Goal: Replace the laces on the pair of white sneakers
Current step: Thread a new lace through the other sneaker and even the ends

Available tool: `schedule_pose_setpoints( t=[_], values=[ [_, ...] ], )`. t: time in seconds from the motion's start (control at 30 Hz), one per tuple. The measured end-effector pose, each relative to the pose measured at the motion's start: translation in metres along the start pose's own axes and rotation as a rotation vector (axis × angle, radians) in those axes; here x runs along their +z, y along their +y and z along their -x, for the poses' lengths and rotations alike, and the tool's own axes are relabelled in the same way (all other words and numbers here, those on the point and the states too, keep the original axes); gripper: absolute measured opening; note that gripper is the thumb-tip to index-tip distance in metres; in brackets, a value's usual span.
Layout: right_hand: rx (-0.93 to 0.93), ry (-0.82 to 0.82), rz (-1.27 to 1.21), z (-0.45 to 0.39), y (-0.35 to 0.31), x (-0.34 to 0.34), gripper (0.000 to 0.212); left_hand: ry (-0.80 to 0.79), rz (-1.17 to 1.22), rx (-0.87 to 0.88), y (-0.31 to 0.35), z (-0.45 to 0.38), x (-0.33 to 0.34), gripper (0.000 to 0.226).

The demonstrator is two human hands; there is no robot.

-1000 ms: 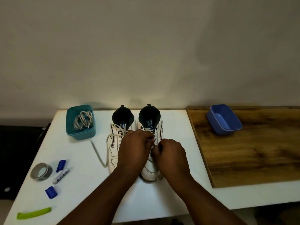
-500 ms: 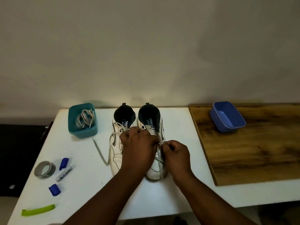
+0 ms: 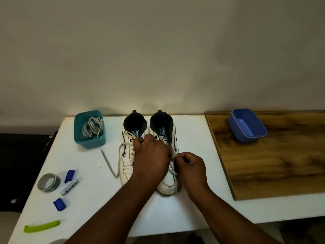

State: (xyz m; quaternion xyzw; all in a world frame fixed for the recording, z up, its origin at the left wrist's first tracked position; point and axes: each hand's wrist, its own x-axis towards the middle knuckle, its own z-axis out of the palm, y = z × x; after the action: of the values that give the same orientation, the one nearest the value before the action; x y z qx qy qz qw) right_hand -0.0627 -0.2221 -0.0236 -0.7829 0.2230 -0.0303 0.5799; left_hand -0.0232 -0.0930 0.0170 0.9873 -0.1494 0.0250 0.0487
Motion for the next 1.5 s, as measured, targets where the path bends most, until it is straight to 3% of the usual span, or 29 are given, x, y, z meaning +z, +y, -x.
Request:
schedule_pose_setpoints(
  t=[0.5, 0.67, 0.73, 0.87, 1.0, 1.07, 1.2, 1.3, 1.33, 1.4, 1.5],
  values=[
    [-0.014, -0.025, -0.024, -0.001, -0.003, -0.004, 0.021, -0.057, 0.150, -0.043, -0.002, -0.009, -0.003, 0.015],
    [0.040, -0.217, -0.109, -0.009, -0.004, -0.017, 0.020, -0.039, 0.197, -0.077, -0.008, -0.007, 0.005, 0.010],
    [-0.007, -0.274, -0.020, -0.013, -0.004, -0.022, 0.015, -0.032, 0.196, -0.079, -0.008, -0.007, 0.007, 0.011],
    [-0.227, -0.189, 0.296, -0.013, -0.006, -0.020, 0.014, -0.010, 0.214, -0.065, -0.010, -0.007, 0.011, 0.010],
    [-0.332, -0.114, 0.408, -0.016, -0.008, -0.017, 0.016, -0.034, 0.225, -0.040, -0.013, -0.005, 0.011, 0.021],
    [-0.308, 0.116, 0.241, -0.019, -0.014, -0.018, 0.017, -0.030, 0.240, -0.026, -0.016, -0.004, 0.008, 0.030],
    [-0.154, 0.647, -0.649, -0.026, -0.057, -0.063, 0.013, -0.030, 0.231, -0.004, -0.020, 0.001, 0.007, 0.040],
    [-0.405, 0.671, -0.810, -0.031, -0.074, -0.090, 0.012, -0.016, 0.217, -0.010, -0.019, 0.004, 0.006, 0.050],
    [-0.449, 0.629, -0.698, -0.032, -0.070, -0.087, 0.019, -0.015, 0.221, -0.012, -0.019, 0.005, 0.006, 0.052],
    [-0.447, 0.455, -0.217, -0.030, -0.055, -0.072, 0.037, -0.035, 0.220, -0.006, -0.019, 0.005, 0.004, 0.049],
    [-0.461, -0.059, 0.479, -0.025, -0.017, -0.044, 0.041, -0.065, 0.166, 0.046, -0.021, 0.007, 0.003, 0.040]
  ],
)
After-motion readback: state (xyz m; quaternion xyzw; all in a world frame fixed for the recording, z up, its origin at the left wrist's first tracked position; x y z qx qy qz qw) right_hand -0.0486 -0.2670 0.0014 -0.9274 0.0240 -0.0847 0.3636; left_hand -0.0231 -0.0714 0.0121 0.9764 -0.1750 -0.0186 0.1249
